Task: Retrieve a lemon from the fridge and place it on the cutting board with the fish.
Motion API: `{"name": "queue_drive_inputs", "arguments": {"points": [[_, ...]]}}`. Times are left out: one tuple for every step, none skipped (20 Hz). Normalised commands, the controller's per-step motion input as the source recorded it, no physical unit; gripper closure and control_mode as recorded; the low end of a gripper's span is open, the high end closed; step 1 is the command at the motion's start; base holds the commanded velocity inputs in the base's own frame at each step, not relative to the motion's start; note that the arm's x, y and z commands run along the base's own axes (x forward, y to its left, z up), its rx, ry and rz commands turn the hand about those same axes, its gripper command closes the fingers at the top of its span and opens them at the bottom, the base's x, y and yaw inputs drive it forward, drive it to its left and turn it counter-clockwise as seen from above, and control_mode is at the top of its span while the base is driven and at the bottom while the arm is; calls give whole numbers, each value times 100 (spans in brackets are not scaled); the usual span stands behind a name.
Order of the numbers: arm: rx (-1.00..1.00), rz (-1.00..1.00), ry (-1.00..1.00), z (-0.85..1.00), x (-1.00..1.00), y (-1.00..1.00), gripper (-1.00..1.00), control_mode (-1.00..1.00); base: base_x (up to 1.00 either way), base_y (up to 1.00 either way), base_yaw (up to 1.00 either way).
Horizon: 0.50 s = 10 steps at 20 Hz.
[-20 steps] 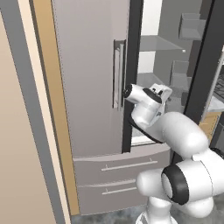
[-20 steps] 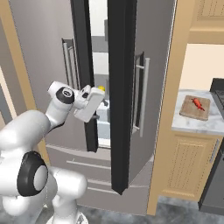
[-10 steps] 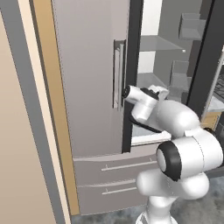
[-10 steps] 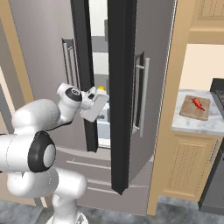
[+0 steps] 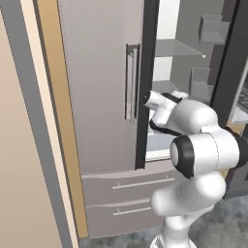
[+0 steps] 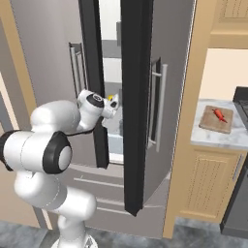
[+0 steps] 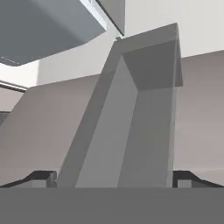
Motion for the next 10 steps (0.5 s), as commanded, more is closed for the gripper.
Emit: {"name": "queue_drive_inputs", "arguments": {"points": [[0, -10, 0, -9, -4, -100, -100, -100, 0, 0, 0], [0, -10, 0, -9, -6, -100, -100, -100, 0, 0, 0], [0, -11, 0, -9, -4, -100, -100, -100, 0, 0, 0], [0, -11, 0, -8, -8, -100, -100, -100, 0, 0, 0], [2, -10, 0, -6, -7, -100, -100, -100, 0, 0, 0], [3, -10, 0, -5, -15, -100, -100, -100, 0, 0, 0], [6, -11, 0, -4, -20, -100, -100, -100, 0, 0, 0], [7, -11, 0, -1, -31, -100, -100, -100, 0, 0, 0], [9, -11, 0, -2, -30, -100, -100, -100, 0, 0, 0], [9, -10, 0, -1, -29, -100, -100, -100, 0, 0, 0]]}}
